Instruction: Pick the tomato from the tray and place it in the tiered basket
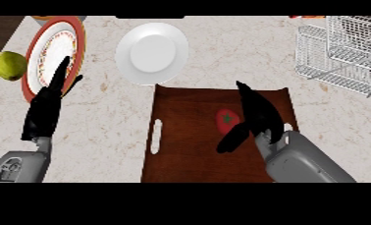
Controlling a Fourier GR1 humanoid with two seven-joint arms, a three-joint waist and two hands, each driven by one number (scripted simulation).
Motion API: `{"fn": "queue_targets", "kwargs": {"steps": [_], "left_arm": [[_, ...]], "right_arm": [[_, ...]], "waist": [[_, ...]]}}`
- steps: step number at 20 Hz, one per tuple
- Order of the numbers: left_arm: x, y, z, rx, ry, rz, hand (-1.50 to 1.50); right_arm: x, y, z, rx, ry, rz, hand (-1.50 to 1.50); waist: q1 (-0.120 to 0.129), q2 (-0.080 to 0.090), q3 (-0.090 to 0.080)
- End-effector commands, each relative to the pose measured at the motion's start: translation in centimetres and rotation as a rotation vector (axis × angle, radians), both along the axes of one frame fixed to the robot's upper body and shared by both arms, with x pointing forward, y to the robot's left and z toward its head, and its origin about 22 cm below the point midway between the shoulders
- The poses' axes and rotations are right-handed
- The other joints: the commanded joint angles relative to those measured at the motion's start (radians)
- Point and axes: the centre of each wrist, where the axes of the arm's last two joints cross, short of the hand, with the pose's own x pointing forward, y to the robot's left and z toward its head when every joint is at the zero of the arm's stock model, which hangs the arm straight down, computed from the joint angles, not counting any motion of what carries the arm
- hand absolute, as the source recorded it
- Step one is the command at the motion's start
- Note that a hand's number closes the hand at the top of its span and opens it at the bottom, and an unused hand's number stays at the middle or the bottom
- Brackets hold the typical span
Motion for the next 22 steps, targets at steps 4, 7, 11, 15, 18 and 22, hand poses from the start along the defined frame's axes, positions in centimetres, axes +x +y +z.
{"fn": "queue_targets", "kwargs": {"steps": [4, 7, 11, 15, 18, 22], "left_arm": [[-0.1, 0.0, -0.7, -0.014, -0.004, -0.009, 0.0], [-1.3, 0.7, -0.8, -0.005, 0.001, -0.011, 0.0], [0.2, -1.0, -0.5, -0.004, 0.016, -0.017, 0.0], [1.0, -1.7, 1.3, -0.004, -0.017, -0.018, 0.0], [1.3, 1.1, 1.0, -0.006, 0.005, 0.0, 0.0], [-0.1, -0.1, 0.7, -0.005, -0.009, 0.0, 0.0]], "right_arm": [[0.3, 1.0, -1.3, -0.056, 0.118, -0.133, -1.5], [1.8, 0.5, -1.2, -0.049, 0.12, -0.132, -1.5], [2.0, 0.7, -3.2, -0.041, 0.142, -0.13, -1.5], [1.2, 3.3, -4.4, -0.013, 0.149, -0.113, -1.5], [3.0, 2.6, -3.7, 0.005, 0.186, -0.103, -1.5], [2.0, 0.9, -5.4, 0.021, 0.293, 0.043, 1.5]], "waist": [[0.002, 0.001, 0.0], [0.009, 0.002, 0.001], [0.003, 0.003, 0.001], [0.002, 0.002, 0.001], [0.002, 0.003, 0.001], [0.007, 0.001, 0.001]]}}
